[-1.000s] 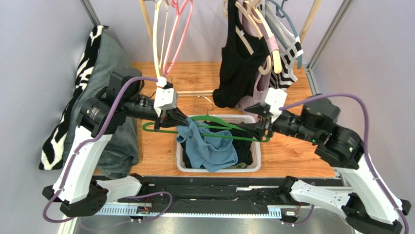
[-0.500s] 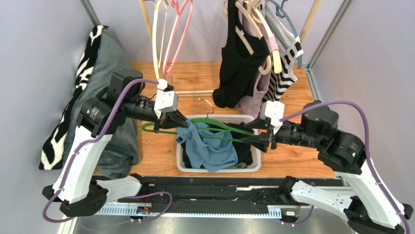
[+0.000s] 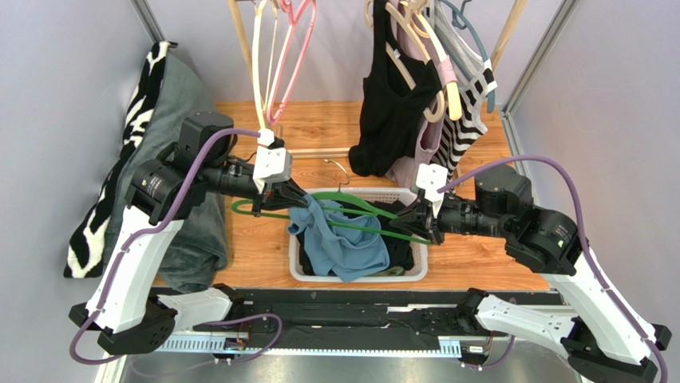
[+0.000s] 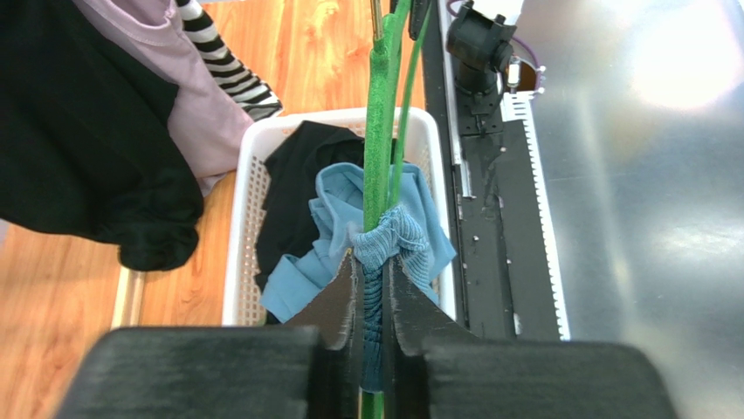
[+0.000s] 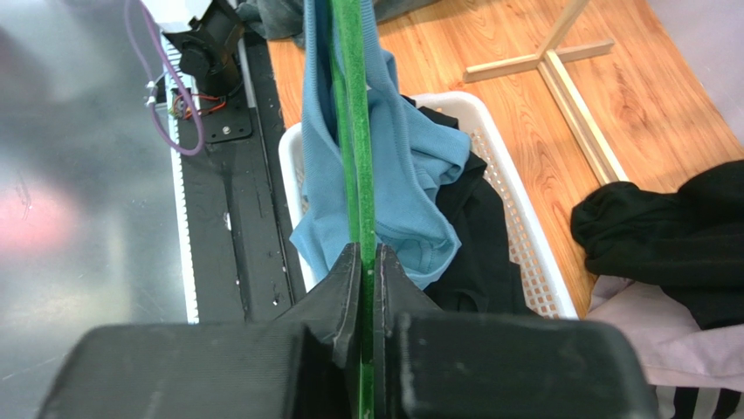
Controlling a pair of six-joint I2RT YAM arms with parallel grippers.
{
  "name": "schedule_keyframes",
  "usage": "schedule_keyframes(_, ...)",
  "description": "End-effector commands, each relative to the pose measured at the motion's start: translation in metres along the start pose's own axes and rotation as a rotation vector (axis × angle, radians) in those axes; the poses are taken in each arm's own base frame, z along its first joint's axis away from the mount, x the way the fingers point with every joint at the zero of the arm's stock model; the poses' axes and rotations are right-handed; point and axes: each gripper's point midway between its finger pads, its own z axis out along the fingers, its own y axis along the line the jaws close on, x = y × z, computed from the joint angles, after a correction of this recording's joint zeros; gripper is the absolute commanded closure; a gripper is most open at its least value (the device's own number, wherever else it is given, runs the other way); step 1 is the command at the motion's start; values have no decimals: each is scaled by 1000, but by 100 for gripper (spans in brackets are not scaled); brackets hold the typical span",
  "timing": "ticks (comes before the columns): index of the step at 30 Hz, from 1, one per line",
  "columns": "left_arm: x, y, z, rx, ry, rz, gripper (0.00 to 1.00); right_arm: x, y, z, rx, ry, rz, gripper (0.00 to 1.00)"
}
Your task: Remove the tank top from the hanger
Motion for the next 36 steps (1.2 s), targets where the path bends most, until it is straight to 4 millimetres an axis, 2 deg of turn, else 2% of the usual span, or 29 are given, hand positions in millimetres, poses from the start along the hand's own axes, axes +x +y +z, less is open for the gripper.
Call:
schedule_keyframes(1,-26,14,-8,-104,-59,33,53,-26,-14,-17,120,-99,9,100)
schedule_keyframes(2,-30,22,-10,-147,-63,29,34,-27,-17,-21,145,-105,11,100)
schedule_keyframes(3,-32,40,-14,-242,-51,35,27,-27,-18,-25,160,-114,9,100)
schedule_keyframes(5,-40,52,-24,-335,-55,38,19,-28,-21,-38,212,-140,10,100)
schedule_keyframes(6,-43,67,-34,-436,-50,41,16,-29,-22,-43,228,-149,11,100)
schedule_keyframes(8,-48,78,-44,-517,-58,27,10,-29,-24,-55,272,-172,7,100)
schedule_keyframes(11,-42,83,-47,-559,-61,-23,9,-28,-24,-66,304,-193,4,100)
schedule_keyframes(12,-42,79,-46,-546,-73,-31,9,-28,-24,-68,309,-197,7,100)
schedule_keyframes(15,-31,68,-33,-467,-79,-79,17,-28,-24,-71,317,-196,9,100)
schedule_keyframes(19,-22,55,-14,-352,-99,-159,22,-27,-23,-67,304,-188,17,100)
schedule_keyframes(26,-18,23,6,-127,-139,-227,20,-28,-29,-65,323,-182,15,100)
schedule_keyframes(30,-6,27,6,-167,-116,-244,23,-31,-34,-68,355,-188,9,100)
schedule_keyframes(33,-9,34,-1,-226,-110,-212,24,-27,-36,-64,357,-171,6,100)
schedule_keyframes(35,-20,44,-12,-301,-115,-160,21,-21,-37,-61,360,-149,8,100)
schedule_keyframes(36,-25,48,-17,-330,-115,-139,12,-18,-38,-59,361,-138,11,100)
